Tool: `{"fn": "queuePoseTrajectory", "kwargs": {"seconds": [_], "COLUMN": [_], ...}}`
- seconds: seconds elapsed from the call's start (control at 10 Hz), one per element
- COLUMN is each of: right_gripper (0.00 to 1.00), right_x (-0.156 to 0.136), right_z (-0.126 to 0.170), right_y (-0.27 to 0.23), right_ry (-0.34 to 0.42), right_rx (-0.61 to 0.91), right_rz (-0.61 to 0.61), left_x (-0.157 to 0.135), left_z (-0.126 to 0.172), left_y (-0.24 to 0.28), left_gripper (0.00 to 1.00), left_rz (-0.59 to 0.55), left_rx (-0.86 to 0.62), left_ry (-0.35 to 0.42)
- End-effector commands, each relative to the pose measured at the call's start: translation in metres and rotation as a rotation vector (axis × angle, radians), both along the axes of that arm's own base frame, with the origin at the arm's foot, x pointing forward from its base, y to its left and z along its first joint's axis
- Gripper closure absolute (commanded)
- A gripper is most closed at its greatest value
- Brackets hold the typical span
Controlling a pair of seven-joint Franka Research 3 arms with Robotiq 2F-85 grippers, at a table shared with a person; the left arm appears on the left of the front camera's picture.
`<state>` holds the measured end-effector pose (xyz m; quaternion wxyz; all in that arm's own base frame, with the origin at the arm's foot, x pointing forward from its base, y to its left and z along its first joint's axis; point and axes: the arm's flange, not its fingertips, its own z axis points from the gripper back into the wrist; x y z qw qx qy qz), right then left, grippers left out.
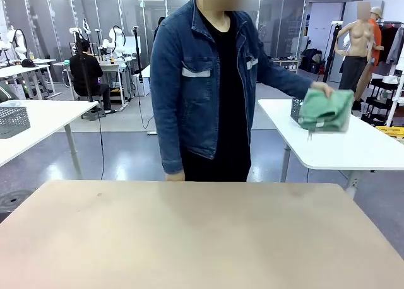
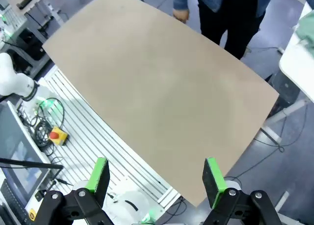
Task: Fold the towels and place them in the basket.
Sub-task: Stack the folded Towel with hook on the right side of the table.
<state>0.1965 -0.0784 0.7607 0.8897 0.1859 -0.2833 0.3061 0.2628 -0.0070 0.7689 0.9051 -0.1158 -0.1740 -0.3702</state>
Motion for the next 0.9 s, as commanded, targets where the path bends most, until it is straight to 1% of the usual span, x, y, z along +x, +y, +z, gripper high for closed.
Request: {"fn": "queuePoseTrajectory", "kwargs": {"seconds": [0.0,0.2,0.3,0.4,0.8], "right_gripper": [0.05,0.05,0.05,0.05,0.05], "right_x": [0.0083,0.0122,0.0175,0.0130,0.0130], "right_z": [-0.0002,-0.0043,-0.0100,-0.0057,-0.0057], "right_y": [0.0037,0.0040,0.0033,0.0020,0.0020], "right_ry": [0.042,0.059,0.077,0.032,0.032], "right_rx": [0.020,0.012,-0.003,0.001,0.001], "right_rz": [-0.016,-0.019,-0.054,-0.004,-0.004], "left_x": [0.0002,0.0008,-0.0010,0.0079,0.0079], "left_z": [-0.0458,-0.0558,-0.0541,-0.0518,-0.0518], "left_y": [-0.0123,-0.0112,-0.0103,-0.0157,-0.0157], "left_gripper": [0.00,0.00,0.00,0.00,0.00], "left_rz": [0.020,0.047,0.057,0.018,0.018], "left_rx": [0.022,0.027,0.014,0.006,0.006], "left_ry": [-0.077,-0.069,-0.069,-0.043,-0.043]}}
